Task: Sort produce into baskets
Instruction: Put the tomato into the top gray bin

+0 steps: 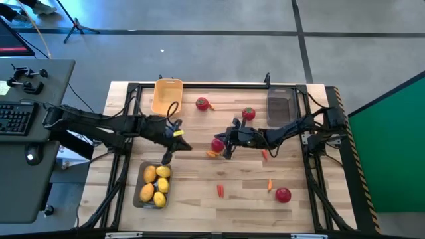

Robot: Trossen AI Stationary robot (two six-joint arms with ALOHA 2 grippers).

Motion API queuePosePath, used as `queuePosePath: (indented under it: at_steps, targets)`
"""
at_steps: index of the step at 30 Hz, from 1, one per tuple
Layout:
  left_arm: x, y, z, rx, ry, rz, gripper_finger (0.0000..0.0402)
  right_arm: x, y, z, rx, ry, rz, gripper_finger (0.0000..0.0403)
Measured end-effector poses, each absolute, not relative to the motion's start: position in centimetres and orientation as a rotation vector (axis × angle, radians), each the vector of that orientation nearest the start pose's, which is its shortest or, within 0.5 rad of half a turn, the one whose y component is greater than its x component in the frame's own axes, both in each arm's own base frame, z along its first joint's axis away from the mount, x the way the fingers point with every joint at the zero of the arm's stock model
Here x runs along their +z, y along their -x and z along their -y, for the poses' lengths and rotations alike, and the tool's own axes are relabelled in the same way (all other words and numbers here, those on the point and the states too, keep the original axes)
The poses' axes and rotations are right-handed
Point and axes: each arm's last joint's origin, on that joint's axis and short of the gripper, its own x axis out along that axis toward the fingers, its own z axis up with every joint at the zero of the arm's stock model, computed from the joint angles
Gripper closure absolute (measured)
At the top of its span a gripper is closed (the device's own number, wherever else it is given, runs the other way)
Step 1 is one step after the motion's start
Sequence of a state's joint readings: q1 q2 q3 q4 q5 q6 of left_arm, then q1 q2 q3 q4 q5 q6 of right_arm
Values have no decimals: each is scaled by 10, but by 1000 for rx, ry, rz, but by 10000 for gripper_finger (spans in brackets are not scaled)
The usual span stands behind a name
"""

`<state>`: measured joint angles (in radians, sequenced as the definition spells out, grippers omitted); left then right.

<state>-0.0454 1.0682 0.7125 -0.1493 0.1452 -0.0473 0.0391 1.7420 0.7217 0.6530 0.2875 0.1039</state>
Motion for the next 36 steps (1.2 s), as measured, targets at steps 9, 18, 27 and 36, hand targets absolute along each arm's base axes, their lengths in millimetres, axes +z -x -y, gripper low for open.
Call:
queuePosePath:
  at_steps: [9, 18, 27, 36]
  targets:
    - [264, -234, -4, -104, 52, -422, 401, 152, -333, 0, -292, -98, -335, 402]
    - [240, -249, -13, -162, 11, -321, 401, 150, -333, 14, -278, -162, -351, 403]
    - [228, -255, -45, -64, -31, -319, 401, 150, -330, 42, -308, -165, -357, 403]
    - [232, -249, -64, 11, 0, -298, 401, 150, -329, 54, -308, -177, -355, 403]
